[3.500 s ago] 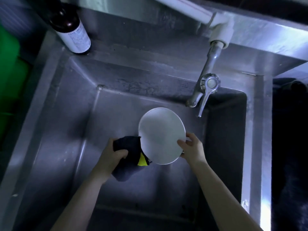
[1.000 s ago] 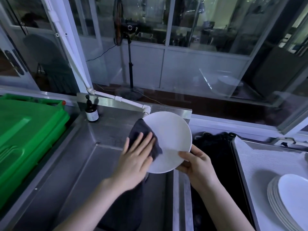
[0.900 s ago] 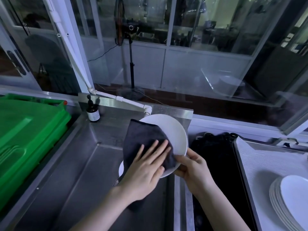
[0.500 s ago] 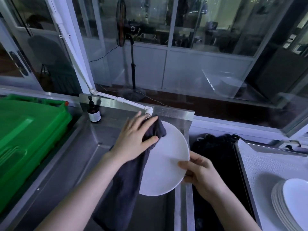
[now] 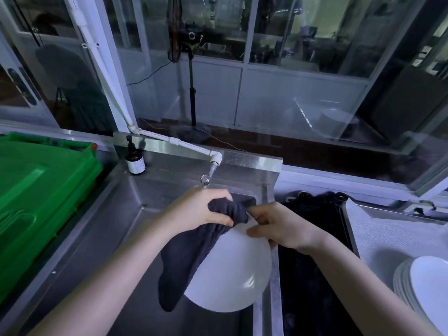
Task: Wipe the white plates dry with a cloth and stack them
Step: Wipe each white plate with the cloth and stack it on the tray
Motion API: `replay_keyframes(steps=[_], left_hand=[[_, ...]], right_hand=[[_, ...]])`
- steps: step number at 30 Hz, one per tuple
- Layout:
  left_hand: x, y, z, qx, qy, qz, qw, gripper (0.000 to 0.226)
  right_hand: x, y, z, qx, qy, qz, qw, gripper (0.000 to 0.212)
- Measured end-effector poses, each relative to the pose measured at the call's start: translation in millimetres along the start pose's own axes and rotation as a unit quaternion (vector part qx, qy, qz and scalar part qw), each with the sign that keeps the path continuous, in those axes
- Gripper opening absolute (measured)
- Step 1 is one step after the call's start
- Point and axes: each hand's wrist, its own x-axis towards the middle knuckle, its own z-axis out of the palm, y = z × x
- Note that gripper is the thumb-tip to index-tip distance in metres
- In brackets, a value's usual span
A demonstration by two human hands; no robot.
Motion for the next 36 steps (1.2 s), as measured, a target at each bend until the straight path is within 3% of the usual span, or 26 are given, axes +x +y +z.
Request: replay_keyframes(steps=[3,5,7,11,15,17,19,23,26,28,31,33,36], left_hand=[[-15.9,-15.9,5.3,-0.129,0.071,-0.054,0.988,0.022],[-30.9,-25.6,16.2,-0.198,0.171,-0.115,0.958,0.012],[-40.0,-29.9,25.1,-0.236,0.212,-0.161,0.935,0.014],[-33.4,-27.5,11.7,-0.169,0.158,-0.11,0.967,0.015],[-15.3,-12.3,6.7,-0.068,-0.022,-0.015,0.997,0.027],[-16.4,-16.4,7.4,-0.082,-0.014,-0.018,0.996,0.025],[-26.2,-28.6,7.3,-0.149,0.068,-0.061,0.985,0.019],[-47.3,-43.7,35.9,-0.311,0.27,-0.203,0.888,0.011],[-48.8,-32.8,62.9,-0.413,0.353,-0.278,0.792,0.007],[-46.1,-31.7,68.8,-0.434,0.373,-0.31,0.759,0.004],[-44.5,-32.5,59.9,-0.407,0.374,-0.287,0.782,0.006],[-42.3,-27.9,47.4,-0.35,0.369,-0.237,0.828,0.009],[-35.1,-11.8,30.7,-0.239,0.298,-0.136,0.914,0.011]], right_hand=[[-2.9,6.4,-10.9,0.022,0.017,-0.001,1.0,0.032],[-6.3,12.7,-17.1,0.083,0.041,-0.003,0.996,0.038],[-7.9,17.6,-18.2,0.114,0.064,-0.001,0.991,0.041],[-4.4,9.9,-13.8,0.062,0.048,0.002,0.997,0.032],[12.9,-8.6,4.6,-0.14,-0.022,-0.024,0.99,0.009],[15.9,-8.3,6.1,-0.117,-0.024,-0.007,0.993,0.004],[11.8,-3.0,-2.7,-0.032,-0.005,0.01,0.999,0.021],[8.9,15.3,-9.5,0.145,0.101,0.024,0.984,0.034],[10.6,30.4,7.2,0.219,0.186,0.06,0.956,0.035],[6.5,38.5,18.8,0.243,0.202,0.076,0.946,0.035],[0.7,39.2,18.6,0.224,0.176,0.057,0.957,0.027],[4.0,32.0,7.9,0.166,0.174,0.026,0.97,0.016],[16.8,13.1,-1.5,-0.053,0.193,-0.048,0.979,0.015]])
